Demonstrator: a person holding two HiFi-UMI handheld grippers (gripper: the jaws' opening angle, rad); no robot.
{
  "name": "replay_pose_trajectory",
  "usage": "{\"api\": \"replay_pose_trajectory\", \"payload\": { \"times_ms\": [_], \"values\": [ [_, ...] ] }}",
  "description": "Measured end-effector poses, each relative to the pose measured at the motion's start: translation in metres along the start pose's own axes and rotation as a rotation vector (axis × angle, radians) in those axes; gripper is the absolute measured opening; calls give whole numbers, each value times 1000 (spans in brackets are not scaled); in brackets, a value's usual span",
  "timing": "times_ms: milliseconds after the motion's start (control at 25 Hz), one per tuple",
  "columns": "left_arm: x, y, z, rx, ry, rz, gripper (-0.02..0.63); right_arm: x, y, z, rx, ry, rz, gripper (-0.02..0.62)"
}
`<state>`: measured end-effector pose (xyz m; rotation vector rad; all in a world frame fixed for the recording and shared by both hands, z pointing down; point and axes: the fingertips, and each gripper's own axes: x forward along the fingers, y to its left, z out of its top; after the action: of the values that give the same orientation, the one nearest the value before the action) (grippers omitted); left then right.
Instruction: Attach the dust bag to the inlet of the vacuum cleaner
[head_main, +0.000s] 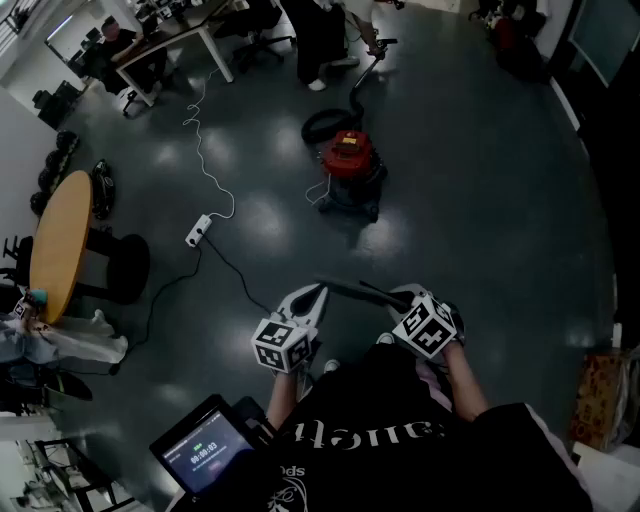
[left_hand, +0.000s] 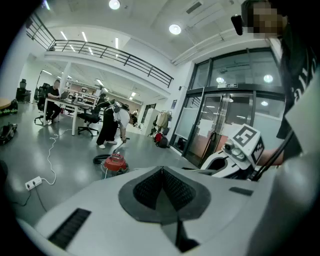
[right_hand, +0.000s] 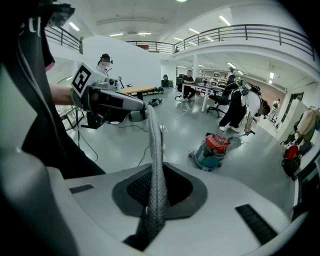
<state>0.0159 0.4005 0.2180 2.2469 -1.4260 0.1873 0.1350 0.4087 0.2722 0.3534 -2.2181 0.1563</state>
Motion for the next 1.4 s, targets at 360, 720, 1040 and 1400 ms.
{"api": "replay_pose_trajectory", "payload": {
  "times_ms": [360,720,1040,1400],
  "values": [
    [41,-22,5,-8,30,-26,6,-10,-48,-9,23,-12,-13,38],
    [91,0,6,-15,83,-47,6,14,-90,-20,88,13,21,38],
    [159,87,33,9,130,-114,6,78,-138,25,119,39,13,38],
    [216,207,78,-4,195,-229,6,170,-200,95,236,61,-36,38]
  ]
}}
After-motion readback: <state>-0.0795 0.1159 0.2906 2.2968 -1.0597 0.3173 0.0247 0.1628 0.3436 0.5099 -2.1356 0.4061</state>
